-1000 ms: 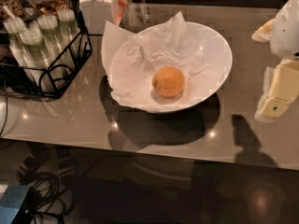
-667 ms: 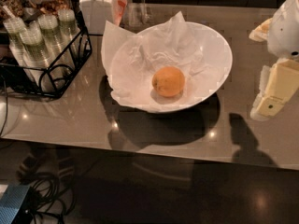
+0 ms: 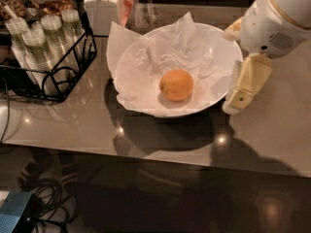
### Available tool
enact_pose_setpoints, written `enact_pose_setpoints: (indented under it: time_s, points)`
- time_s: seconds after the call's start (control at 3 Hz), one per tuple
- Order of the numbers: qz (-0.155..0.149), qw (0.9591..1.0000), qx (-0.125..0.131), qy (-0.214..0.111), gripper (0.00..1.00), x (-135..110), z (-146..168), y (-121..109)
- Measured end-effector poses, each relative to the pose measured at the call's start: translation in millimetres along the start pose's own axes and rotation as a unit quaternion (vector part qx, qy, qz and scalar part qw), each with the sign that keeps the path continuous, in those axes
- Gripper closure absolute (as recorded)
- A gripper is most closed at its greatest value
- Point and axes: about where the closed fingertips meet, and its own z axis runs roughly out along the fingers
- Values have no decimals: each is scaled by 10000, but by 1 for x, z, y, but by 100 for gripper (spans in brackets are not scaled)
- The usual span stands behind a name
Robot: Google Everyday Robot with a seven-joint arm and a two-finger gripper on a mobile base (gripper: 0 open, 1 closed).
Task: Pick orange from white bowl
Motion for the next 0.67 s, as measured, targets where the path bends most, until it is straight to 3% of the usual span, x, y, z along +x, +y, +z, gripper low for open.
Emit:
enact_pose_setpoints:
  time_s: [0.67]
  points:
    - [-508,9965,-419,-525,0,-75,30,-21]
